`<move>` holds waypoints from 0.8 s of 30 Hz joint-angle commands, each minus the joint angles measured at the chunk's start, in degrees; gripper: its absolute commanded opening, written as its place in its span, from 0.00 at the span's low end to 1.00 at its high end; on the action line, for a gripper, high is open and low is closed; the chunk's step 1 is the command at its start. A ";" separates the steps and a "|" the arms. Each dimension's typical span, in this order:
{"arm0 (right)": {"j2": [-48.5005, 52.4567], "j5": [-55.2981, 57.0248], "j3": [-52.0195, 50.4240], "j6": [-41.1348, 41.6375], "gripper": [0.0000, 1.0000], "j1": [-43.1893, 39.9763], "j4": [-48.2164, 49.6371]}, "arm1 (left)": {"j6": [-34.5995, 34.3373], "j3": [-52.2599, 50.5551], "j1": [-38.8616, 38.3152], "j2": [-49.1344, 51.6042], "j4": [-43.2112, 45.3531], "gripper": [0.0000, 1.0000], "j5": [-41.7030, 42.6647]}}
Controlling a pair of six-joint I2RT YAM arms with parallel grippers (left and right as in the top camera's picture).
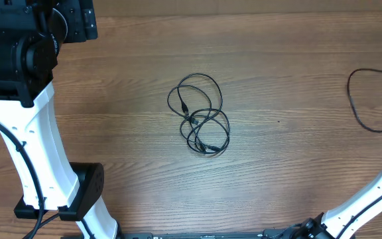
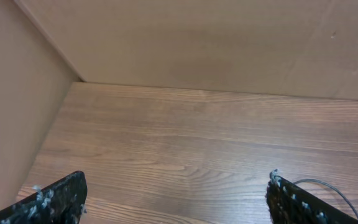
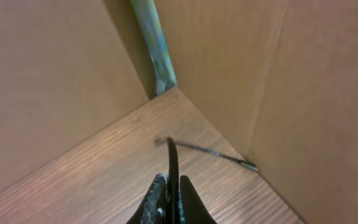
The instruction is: Untangle cables
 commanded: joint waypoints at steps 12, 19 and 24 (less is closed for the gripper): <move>-4.59 -11.34 4.42 2.64 0.04 0.83 5.38 | 0.00 0.35 0.00 1.20 -0.04 0.91 1.66; -6.10 -14.34 5.31 1.84 0.04 7.72 26.64 | -1.11 0.35 0.00 2.84 0.20 0.92 1.64; -6.23 10.69 5.31 1.05 0.04 12.92 43.82 | -1.11 0.35 0.00 3.69 -0.02 0.91 1.64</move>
